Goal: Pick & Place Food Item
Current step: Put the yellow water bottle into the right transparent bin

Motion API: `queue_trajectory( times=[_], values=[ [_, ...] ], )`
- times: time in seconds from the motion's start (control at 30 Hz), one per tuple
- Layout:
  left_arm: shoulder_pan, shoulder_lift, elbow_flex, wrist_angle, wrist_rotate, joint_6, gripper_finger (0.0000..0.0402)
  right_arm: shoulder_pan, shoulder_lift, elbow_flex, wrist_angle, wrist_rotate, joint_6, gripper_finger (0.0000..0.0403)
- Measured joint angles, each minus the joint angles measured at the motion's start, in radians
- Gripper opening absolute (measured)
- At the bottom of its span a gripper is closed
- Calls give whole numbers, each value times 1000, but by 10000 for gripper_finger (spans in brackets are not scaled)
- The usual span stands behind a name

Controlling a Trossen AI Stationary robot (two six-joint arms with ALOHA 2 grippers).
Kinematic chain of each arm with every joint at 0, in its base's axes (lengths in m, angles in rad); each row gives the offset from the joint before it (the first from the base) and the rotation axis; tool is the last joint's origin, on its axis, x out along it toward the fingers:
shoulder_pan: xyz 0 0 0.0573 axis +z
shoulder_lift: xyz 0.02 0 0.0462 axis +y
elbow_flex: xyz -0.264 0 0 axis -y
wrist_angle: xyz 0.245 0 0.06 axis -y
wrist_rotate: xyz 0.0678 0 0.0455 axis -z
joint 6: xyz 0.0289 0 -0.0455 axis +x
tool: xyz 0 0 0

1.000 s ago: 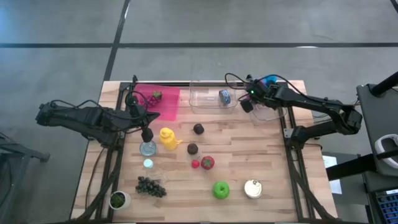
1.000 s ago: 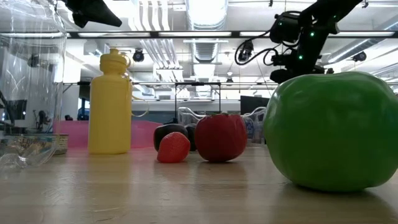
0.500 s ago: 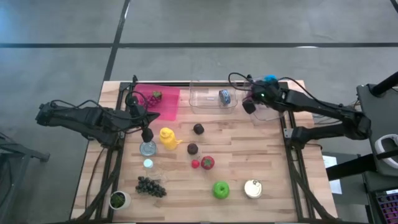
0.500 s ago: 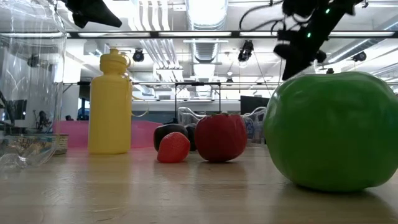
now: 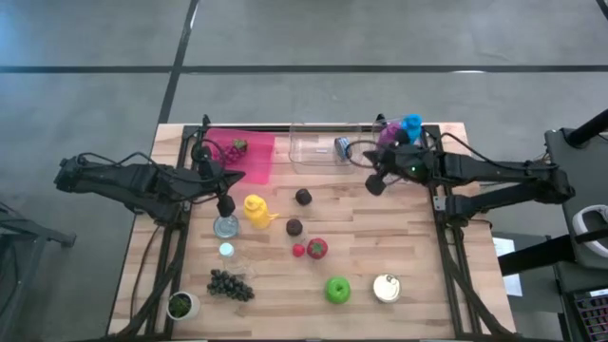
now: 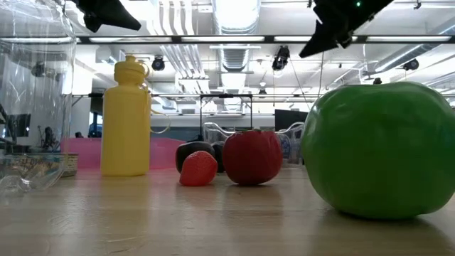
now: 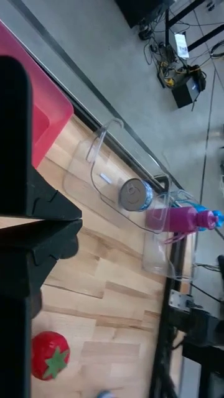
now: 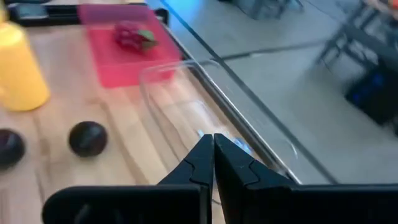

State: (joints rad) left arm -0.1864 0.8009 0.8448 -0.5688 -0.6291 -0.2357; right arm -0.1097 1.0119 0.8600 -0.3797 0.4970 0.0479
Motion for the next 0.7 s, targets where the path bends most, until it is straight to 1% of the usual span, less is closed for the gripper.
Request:
queue_trajectory(
  times=[0.13,0.27,0.37,0.47,0.7],
  values=[
    [0,1,0,26,-2,0,10,51,18,-7,28,0,-56,8],
    [0,1,0,35,-3,0,10,59,25,-13,66,0,-111,8],
    [0,1,10,92,-6,0,10,60,23,-13,83,-1,-146,8],
    [0,1,42,151,-8,14,9,59,19,-13,82,-1,-164,8],
    [-1,18,122,149,-10,21,2,60,18,-13,79,-2,-178,8]
  ],
)
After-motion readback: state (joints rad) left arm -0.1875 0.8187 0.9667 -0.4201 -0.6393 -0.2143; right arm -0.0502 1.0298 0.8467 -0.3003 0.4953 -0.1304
